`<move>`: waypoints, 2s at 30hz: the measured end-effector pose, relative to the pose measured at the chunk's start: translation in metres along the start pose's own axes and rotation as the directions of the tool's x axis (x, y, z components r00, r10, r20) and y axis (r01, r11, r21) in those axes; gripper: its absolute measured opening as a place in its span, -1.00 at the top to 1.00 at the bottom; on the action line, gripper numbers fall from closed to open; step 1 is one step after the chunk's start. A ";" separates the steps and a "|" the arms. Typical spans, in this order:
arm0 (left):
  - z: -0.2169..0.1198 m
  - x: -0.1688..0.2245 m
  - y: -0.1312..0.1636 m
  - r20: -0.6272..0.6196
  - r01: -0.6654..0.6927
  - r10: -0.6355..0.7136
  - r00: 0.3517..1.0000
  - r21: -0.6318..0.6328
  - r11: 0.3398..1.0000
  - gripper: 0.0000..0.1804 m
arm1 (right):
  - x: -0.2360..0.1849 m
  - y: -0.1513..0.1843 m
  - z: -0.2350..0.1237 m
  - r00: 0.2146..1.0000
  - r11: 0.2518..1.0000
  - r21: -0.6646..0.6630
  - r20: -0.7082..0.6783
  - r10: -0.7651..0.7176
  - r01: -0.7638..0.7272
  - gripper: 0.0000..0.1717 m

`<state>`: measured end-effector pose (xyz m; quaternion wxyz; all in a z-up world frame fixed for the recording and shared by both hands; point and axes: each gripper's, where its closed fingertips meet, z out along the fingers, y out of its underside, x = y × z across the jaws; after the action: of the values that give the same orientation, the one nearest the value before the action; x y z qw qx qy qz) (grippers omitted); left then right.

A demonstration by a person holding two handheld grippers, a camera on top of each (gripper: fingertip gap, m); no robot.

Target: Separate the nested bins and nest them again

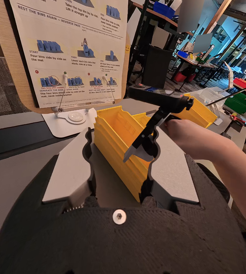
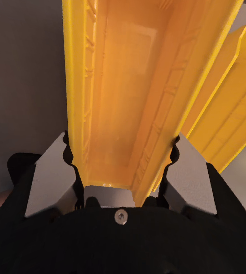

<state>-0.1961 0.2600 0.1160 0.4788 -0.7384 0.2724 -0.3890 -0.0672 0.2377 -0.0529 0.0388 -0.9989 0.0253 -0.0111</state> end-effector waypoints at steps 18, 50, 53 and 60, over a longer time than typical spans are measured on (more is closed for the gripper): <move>-0.008 -0.004 -0.004 -0.011 0.017 -0.016 1.000 0.023 1.000 0.10 | -0.003 0.000 -0.011 1.000 0.999 -0.052 -0.004 0.008 -0.008 -0.30; 0.009 0.035 0.003 -0.009 -0.024 0.024 1.000 0.031 0.999 0.07 | 0.276 0.040 -0.044 0.999 0.988 0.156 -0.044 0.026 -0.019 -0.32; 0.009 0.020 0.003 -0.031 0.067 -0.065 0.997 0.060 0.996 0.07 | 0.284 0.047 -0.005 0.999 0.990 0.131 -0.001 0.048 -0.047 -0.32; -0.001 -0.001 -0.006 -0.071 0.156 -0.149 0.986 0.106 0.982 0.08 | 0.297 0.072 0.050 0.994 0.989 0.112 0.063 0.094 -0.101 -0.32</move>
<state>-0.1972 0.2625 0.1218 0.4792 -0.7166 0.2078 -0.4623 0.2265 0.1542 -0.1019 0.0973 -0.9924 0.0725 0.0180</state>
